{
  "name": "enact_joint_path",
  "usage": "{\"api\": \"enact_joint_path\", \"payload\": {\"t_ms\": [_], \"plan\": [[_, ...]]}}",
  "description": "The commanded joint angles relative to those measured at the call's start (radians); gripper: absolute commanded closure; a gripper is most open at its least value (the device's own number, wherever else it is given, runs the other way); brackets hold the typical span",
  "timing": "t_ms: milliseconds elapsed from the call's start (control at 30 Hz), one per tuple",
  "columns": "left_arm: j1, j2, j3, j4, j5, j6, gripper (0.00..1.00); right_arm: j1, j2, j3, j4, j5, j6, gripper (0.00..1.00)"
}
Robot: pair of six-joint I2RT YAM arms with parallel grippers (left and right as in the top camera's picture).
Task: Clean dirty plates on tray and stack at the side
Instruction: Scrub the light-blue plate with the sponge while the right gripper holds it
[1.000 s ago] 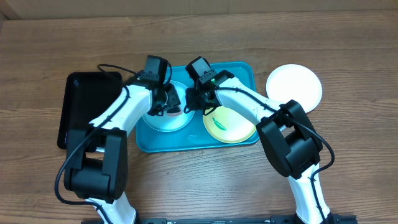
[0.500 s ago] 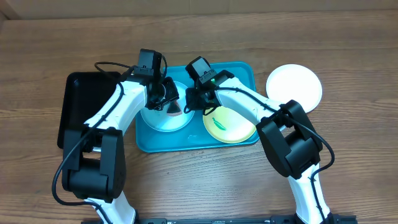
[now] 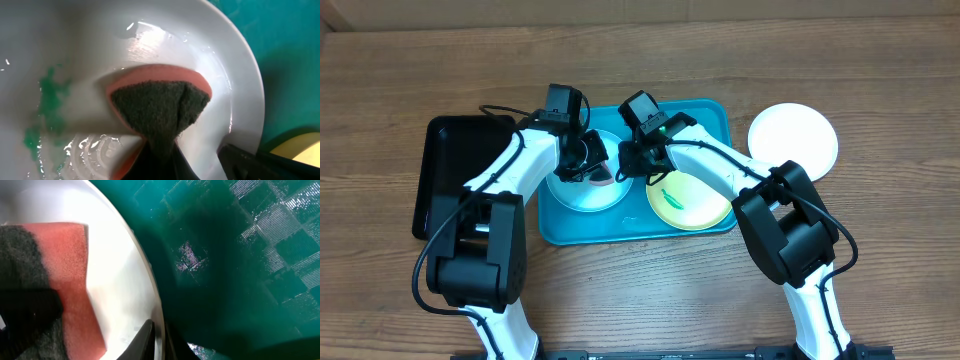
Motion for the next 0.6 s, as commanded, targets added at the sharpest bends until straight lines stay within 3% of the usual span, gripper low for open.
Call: {"api": "enact_joint_path", "payload": {"t_ms": [0,367,567], "plan": [[0.04,0.002,0.015,-0.005,0.001,0.0,0.96,0.003,0.026,-0.025,-0.017,0.036,-0.002,0.9],[0.107,0.002,0.015,-0.087,-0.158,0.139,0.96,0.003,0.026,-0.025,-0.016,0.043,-0.002,0.9],[0.107,0.0,0.074,-0.158,-0.22,0.145,0.96,0.003,0.026,-0.025,-0.018,0.043,-0.002,0.9]]}}
